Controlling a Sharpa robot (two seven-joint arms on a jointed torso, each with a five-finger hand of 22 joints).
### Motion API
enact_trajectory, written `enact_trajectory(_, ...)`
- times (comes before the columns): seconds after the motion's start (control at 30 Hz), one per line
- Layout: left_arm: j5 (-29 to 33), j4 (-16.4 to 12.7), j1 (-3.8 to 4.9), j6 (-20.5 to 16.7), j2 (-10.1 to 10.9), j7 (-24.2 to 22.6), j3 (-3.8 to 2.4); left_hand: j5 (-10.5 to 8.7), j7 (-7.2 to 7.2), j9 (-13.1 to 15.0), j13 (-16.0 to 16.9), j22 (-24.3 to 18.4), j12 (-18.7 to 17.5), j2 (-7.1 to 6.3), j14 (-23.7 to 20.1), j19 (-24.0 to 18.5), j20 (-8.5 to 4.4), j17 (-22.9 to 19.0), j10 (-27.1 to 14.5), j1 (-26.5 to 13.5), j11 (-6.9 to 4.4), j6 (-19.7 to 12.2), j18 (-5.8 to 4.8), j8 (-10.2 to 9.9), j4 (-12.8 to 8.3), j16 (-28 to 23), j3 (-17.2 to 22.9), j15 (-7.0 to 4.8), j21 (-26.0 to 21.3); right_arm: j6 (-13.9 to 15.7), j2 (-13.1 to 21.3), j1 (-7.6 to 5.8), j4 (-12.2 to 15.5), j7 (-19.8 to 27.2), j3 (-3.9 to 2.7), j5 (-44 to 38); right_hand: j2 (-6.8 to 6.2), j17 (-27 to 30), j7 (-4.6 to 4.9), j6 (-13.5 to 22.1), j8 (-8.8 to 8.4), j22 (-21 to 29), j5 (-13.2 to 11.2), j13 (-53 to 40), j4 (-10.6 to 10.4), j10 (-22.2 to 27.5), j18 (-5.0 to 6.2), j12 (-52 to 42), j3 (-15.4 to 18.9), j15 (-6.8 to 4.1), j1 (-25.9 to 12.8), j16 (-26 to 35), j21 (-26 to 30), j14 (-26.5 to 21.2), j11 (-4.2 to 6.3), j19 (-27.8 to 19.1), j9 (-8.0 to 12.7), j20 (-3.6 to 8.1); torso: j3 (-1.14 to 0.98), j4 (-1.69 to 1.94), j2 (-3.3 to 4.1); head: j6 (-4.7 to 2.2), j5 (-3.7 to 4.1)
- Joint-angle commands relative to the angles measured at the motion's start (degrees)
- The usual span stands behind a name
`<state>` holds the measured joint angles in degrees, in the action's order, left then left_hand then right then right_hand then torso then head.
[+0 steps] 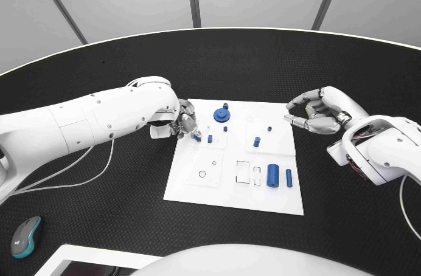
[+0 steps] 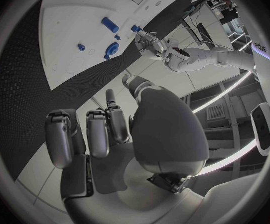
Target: Assemble the parts on the task board
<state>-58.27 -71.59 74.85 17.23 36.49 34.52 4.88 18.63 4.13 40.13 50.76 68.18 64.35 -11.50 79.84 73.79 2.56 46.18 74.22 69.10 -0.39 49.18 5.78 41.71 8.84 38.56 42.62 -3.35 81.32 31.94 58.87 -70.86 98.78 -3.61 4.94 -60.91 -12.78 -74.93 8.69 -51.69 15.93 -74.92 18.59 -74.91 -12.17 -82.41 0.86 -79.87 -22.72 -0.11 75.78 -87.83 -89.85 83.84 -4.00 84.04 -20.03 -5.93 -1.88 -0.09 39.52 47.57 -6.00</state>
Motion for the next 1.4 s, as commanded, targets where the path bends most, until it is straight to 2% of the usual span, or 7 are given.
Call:
enact_trajectory(0.03, 0.0, 0.0, -0.01, 0.1, 0.0, 0.0, 0.00, 0.37, 0.02, 0.1, -0.1, 0.1, 0.2, 0.62, -0.1, 0.4, -0.12, 0.1, 0.2, 0.1, -0.03, 0.3, -0.77, 0.1, -8.5, -0.4, 8.1, -0.37, 0.2, 0.0, 0.0, 0.00, 0.0, 0.0, 0.00, 0.0, -0.09, -9.6, -0.11, -0.2, 0.18, -15.1, 0.3, -6.1, -0.1, -0.1, -0.86, -0.1, -0.1, -0.43, 0.5, 0.3, -0.2, 4.9, 0.34, 6.0, 0.1, 0.47, 0.03, 0.02, 0.03, 0.13, 0.09)
enact_trajectory(0.6, -0.1, 0.0, -0.06, 0.2, -0.2, -0.2, 0.02, 0.40, 0.00, 0.1, 0.0, 0.1, 0.2, 0.62, -0.1, 0.4, -0.13, 0.1, 0.3, 0.1, -0.04, 0.3, -0.78, 0.1, -8.6, -0.4, 8.2, -0.38, 0.3, -0.1, -0.2, 0.01, 0.0, 0.0, 0.00, 0.0, -0.09, -9.6, -0.11, -0.2, 0.18, -15.1, 0.3, -6.1, -0.1, -0.1, -0.86, -0.1, -0.1, -0.43, 0.5, 0.3, -0.2, 4.9, 0.34, 6.0, 0.1, 0.47, -0.02, 0.03, 0.07, 0.21, 0.09)
enact_trajectory(1.03, -0.1, 0.4, -0.07, 1.4, -0.7, 0.0, 0.03, 0.40, 0.00, 0.1, 0.0, 0.1, 0.2, 0.64, -0.1, 0.4, -0.14, 0.1, 0.3, 0.0, -0.04, 0.3, -0.78, 0.1, -8.7, -0.4, 8.2, -0.38, 0.3, -0.1, 0.0, 0.00, 0.1, -0.1, 0.00, 0.0, -0.09, -9.6, -0.11, -0.2, 0.18, -15.1, 0.3, -6.1, -0.1, -0.1, -0.86, -0.1, -0.1, -0.43, 0.5, 0.3, -0.2, 4.9, 0.34, 6.0, 0.1, 0.47, 0.00, -0.03, 0.09, 0.56, 0.23)
enact_trajectory(1.4, -0.1, 1.1, -0.09, 1.0, -1.5, 0.6, 0.04, 0.41, -0.01, 0.1, 0.1, 0.2, 0.3, 0.64, -0.1, 0.4, -0.14, 0.1, 0.4, 0.0, -0.05, 0.3, -0.79, 0.1, -8.7, -0.4, 8.2, -0.38, 0.3, -0.1, 0.1, 0.00, 0.3, 0.0, -0.01, 0.0, -0.15, -9.6, -0.13, -0.2, 0.25, -15.1, 0.4, -6.1, -0.2, -0.1, -0.86, -0.1, -0.1, -0.44, 0.5, 0.3, -0.2, 4.9, 0.35, 6.0, 0.1, 0.48, 0.01, 0.02, 0.07, 0.74, 0.26)
